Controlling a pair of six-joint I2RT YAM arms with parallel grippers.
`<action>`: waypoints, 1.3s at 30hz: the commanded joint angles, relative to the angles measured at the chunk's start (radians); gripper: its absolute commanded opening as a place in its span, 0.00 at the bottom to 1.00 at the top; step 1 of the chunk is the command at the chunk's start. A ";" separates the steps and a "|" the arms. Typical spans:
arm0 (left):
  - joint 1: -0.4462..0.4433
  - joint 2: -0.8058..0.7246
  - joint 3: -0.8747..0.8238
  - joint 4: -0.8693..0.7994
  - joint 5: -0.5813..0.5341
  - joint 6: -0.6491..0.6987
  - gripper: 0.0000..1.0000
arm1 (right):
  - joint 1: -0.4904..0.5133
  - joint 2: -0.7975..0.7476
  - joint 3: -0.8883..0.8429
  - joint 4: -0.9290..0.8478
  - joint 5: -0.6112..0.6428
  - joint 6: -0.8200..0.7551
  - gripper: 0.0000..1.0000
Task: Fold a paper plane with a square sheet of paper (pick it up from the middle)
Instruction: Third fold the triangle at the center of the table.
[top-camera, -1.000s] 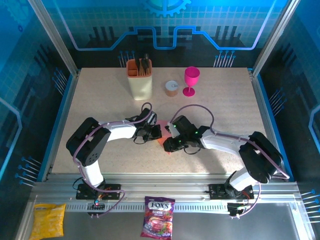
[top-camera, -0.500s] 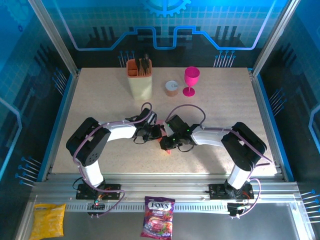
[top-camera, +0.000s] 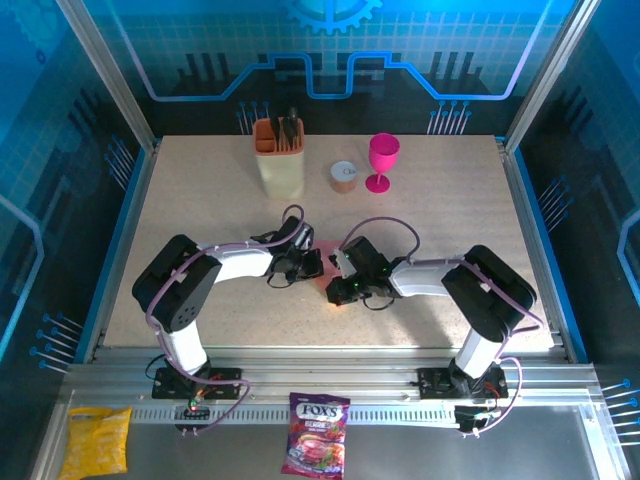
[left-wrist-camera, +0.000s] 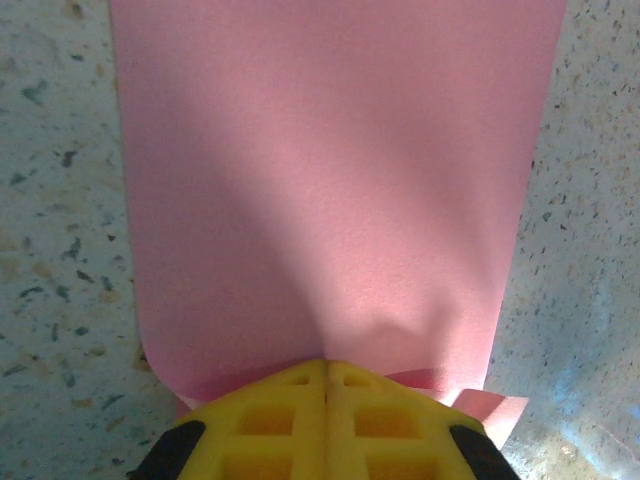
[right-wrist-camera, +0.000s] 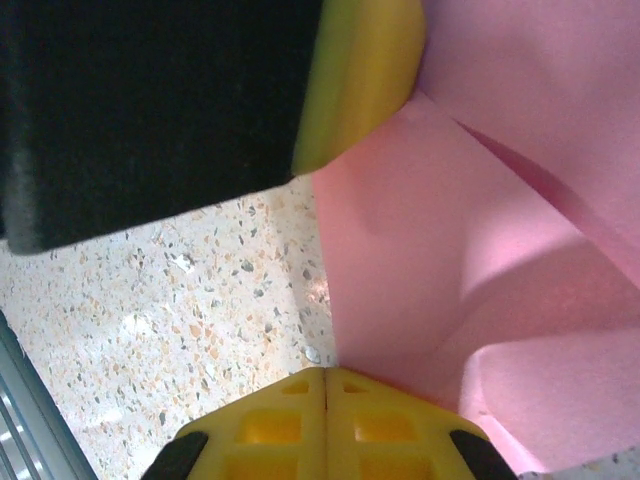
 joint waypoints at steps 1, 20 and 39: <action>0.006 0.038 -0.015 -0.094 -0.069 -0.011 0.00 | 0.004 -0.025 -0.051 -0.093 -0.012 -0.011 0.00; 0.015 0.040 -0.003 -0.111 -0.073 -0.017 0.00 | -0.057 -0.179 -0.235 -0.167 0.018 0.053 0.00; -0.158 -0.113 -0.227 0.044 -0.272 -0.730 0.00 | -0.022 -0.325 -0.105 -0.060 0.064 0.221 0.00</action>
